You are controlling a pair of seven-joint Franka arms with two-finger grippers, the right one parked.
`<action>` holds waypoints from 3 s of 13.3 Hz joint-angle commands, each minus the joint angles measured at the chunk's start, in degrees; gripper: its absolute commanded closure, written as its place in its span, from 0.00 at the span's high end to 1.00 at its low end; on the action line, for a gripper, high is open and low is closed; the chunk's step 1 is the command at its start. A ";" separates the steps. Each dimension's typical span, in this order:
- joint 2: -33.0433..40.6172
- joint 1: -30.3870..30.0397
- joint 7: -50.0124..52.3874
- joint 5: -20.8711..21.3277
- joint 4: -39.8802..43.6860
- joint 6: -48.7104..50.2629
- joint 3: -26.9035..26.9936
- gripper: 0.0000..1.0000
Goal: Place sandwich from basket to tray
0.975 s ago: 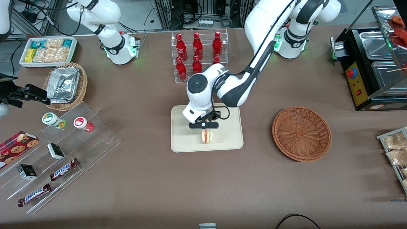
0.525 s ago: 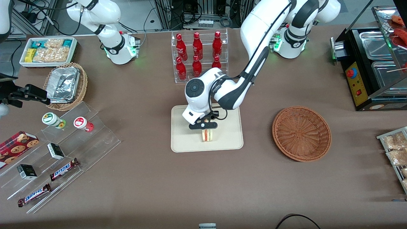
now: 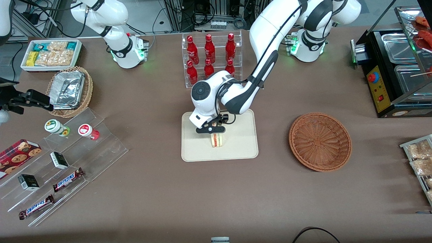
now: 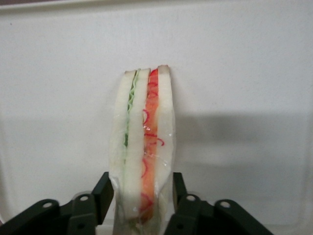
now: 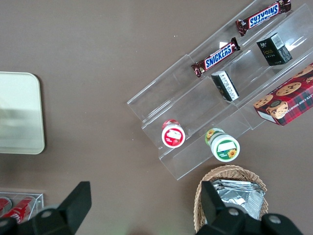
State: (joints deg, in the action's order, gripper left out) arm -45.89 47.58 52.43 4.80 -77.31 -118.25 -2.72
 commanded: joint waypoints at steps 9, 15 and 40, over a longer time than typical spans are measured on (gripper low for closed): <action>19.94 -5.02 3.47 -0.40 0.93 18.74 10.36 1.00; 27.51 -16.45 -10.92 -2.15 -0.64 25.53 10.27 1.00; 49.85 -46.69 -56.47 -7.26 -17.09 32.65 4.58 1.00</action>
State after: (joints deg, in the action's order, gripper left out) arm 3.21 4.35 -3.70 -2.06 -94.19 -85.04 5.61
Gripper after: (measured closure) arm 0.000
